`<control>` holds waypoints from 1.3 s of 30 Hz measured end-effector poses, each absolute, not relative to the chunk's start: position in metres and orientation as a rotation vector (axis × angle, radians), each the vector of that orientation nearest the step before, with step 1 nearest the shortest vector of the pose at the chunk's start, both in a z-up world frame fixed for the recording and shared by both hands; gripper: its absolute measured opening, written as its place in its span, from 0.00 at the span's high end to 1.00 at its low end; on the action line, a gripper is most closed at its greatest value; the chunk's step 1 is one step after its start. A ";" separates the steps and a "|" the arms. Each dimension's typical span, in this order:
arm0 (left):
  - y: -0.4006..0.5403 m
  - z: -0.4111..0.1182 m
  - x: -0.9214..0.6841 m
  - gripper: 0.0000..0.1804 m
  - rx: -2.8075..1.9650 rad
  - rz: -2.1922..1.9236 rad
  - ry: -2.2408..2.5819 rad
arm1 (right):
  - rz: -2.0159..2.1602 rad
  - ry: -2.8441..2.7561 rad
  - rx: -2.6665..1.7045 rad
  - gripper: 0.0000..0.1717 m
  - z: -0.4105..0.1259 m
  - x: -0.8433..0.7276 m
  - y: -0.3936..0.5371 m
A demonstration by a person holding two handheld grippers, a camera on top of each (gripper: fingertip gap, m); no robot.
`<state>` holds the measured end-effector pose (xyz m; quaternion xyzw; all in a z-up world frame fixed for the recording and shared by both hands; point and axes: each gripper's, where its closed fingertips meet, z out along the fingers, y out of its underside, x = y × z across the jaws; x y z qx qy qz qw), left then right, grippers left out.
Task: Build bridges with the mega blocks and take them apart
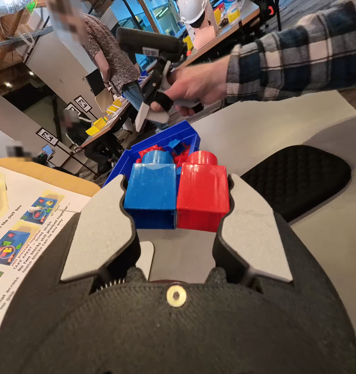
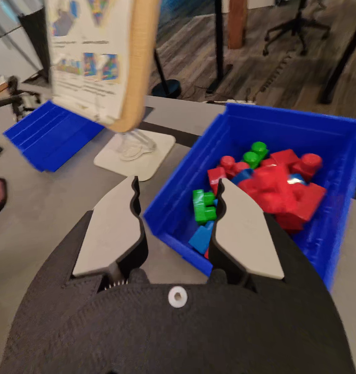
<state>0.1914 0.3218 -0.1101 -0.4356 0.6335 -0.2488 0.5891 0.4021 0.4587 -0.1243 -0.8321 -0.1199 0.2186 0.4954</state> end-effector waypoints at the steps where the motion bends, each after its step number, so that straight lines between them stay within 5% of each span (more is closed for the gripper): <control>1: 0.322 -0.108 0.191 0.50 -1.012 -0.592 1.463 | 0.568 -0.343 -1.998 0.57 -0.119 0.383 0.446; 11: 0.293 -0.110 0.203 0.50 -0.906 -0.496 1.591 | 1.579 -0.890 -1.882 0.55 -0.100 0.190 0.297; 18: 0.259 -0.110 0.209 0.50 -0.821 -0.462 1.742 | 1.719 -1.283 -1.993 0.64 -0.109 0.160 0.247; 20: 0.255 -0.110 0.210 0.50 -0.809 -0.451 1.760 | 1.746 -1.370 -1.966 0.77 -0.107 0.156 0.235; 39: 0.256 -0.107 0.200 0.50 -0.798 -0.392 1.808 | 1.791 -1.319 -1.885 0.76 -0.099 0.148 0.236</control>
